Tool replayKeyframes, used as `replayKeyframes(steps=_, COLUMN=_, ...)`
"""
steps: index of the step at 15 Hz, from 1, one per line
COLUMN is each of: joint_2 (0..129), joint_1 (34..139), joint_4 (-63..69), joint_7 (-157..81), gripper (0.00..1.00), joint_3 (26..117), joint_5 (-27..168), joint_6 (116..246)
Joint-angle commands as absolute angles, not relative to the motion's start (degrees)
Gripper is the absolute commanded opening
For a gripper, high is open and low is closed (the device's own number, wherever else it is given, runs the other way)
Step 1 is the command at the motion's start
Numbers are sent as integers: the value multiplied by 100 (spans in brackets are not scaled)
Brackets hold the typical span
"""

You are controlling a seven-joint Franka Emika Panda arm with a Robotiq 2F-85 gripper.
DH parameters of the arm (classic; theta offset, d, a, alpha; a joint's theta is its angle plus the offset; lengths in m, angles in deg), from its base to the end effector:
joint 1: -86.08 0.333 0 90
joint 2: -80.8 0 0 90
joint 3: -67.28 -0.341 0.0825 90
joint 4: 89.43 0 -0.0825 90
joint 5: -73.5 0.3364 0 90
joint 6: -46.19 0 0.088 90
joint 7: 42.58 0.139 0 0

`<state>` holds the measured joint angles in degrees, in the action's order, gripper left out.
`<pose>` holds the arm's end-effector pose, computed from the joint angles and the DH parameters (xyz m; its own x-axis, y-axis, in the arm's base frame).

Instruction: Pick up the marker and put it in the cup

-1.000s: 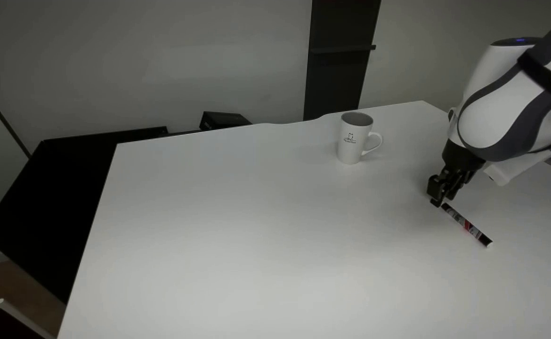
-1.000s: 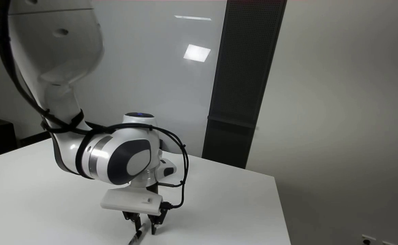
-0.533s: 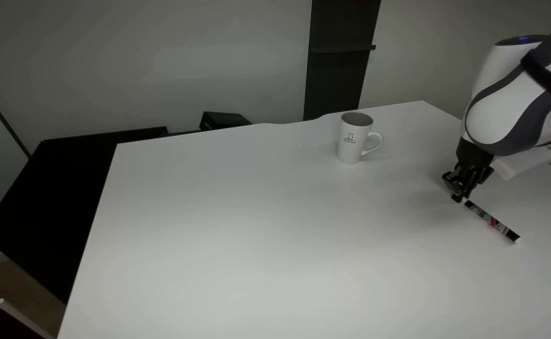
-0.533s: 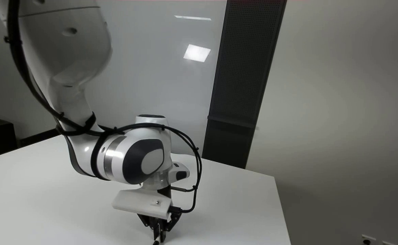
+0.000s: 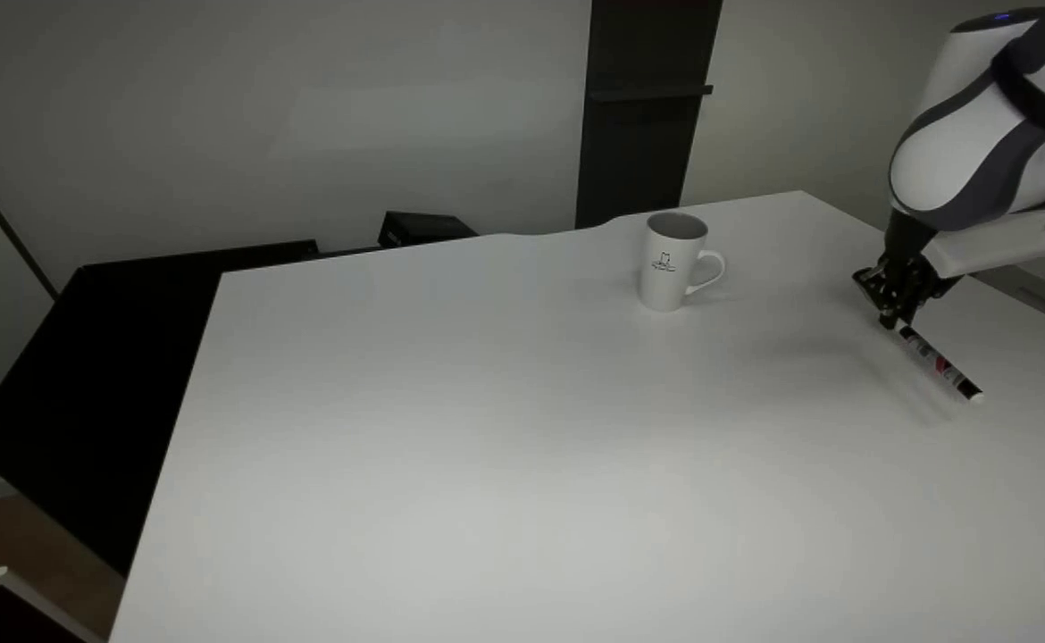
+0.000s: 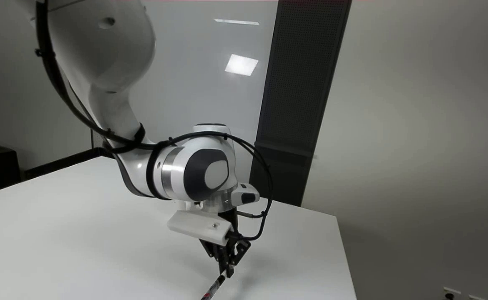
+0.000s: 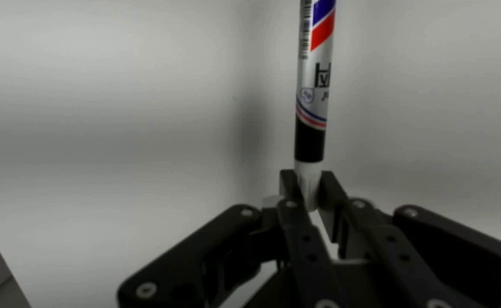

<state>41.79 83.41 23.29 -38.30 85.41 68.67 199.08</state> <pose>0.5704 -0.2066 0.1695 0.9583 -0.2821 0.0454 -0.2847 -0.9298 0.2333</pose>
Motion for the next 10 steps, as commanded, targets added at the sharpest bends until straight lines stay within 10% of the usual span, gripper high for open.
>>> replayKeyframes(steps=1, joint_2=4514, joint_1=8511, joint_4=2089, joint_7=-3258, gripper=7, joint_3=8880, joint_5=6564, joint_6=20345)
replayKeyframes(steps=10, joint_2=5084, joint_1=9181, joint_4=1911, joint_7=-2437, gripper=7, joint_3=9927, joint_5=6633, joint_6=22350)
